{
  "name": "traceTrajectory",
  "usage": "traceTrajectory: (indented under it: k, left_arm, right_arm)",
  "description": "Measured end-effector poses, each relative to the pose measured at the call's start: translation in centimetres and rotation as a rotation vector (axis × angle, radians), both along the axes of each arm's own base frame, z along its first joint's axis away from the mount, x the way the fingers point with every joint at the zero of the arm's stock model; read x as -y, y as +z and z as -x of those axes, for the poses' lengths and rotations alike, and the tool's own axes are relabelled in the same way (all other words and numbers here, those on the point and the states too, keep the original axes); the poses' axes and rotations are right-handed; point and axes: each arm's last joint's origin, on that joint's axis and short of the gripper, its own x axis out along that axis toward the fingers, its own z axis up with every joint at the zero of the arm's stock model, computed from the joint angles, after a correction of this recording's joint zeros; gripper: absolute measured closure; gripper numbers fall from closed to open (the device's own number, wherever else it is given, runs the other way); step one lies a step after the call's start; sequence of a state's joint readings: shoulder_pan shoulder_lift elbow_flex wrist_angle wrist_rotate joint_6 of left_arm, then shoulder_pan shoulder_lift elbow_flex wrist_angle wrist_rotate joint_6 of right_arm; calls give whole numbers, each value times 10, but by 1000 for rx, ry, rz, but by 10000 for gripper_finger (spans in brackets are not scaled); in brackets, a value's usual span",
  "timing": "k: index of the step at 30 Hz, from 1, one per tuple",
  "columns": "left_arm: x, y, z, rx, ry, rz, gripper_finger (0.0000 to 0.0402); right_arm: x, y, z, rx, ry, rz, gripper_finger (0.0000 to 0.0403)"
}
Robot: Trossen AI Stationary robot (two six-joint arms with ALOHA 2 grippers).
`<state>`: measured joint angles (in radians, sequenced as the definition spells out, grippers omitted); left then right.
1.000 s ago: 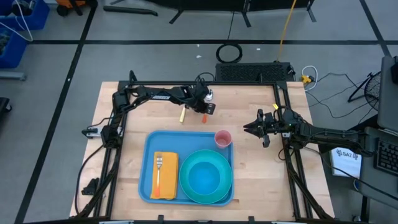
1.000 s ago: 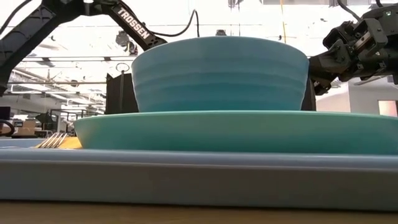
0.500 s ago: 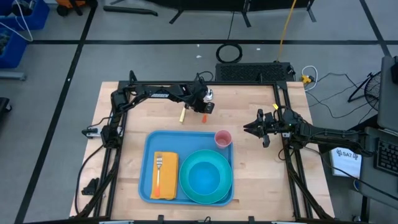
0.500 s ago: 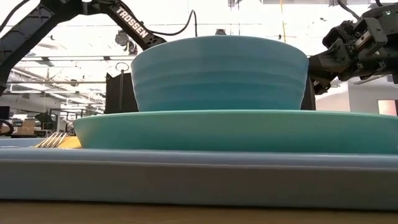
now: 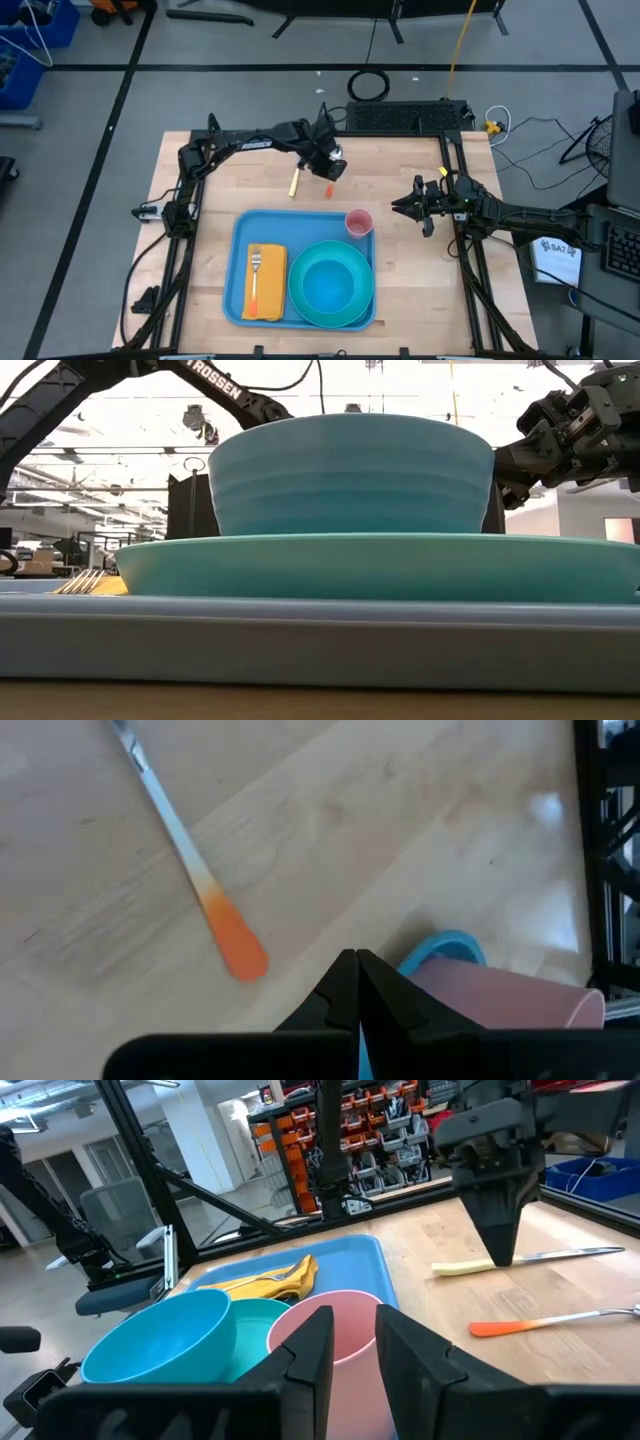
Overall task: Set up tray
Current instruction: Put the orange spoon on the yellow napkin to the right of the orange fork
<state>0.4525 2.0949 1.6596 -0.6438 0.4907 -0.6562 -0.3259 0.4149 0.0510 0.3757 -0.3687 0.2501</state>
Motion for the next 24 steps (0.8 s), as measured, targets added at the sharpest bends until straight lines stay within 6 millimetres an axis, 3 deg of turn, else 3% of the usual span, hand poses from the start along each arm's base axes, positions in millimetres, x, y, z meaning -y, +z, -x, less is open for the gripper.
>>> traceTrajectory:
  k: [7,19,24]
  left_arm:
    - [14,-9,-2,-72,-32,34,401]
    - [24,-69,-15,-200,-34,111,401]
    - [20,-74,-17,-209,-1,81,401]
  right_arm:
    - [0,0,0,1,0,0,335]
    - [0,2,0,16,2,-18,335]
    - [0,2,0,16,3,-17,335]
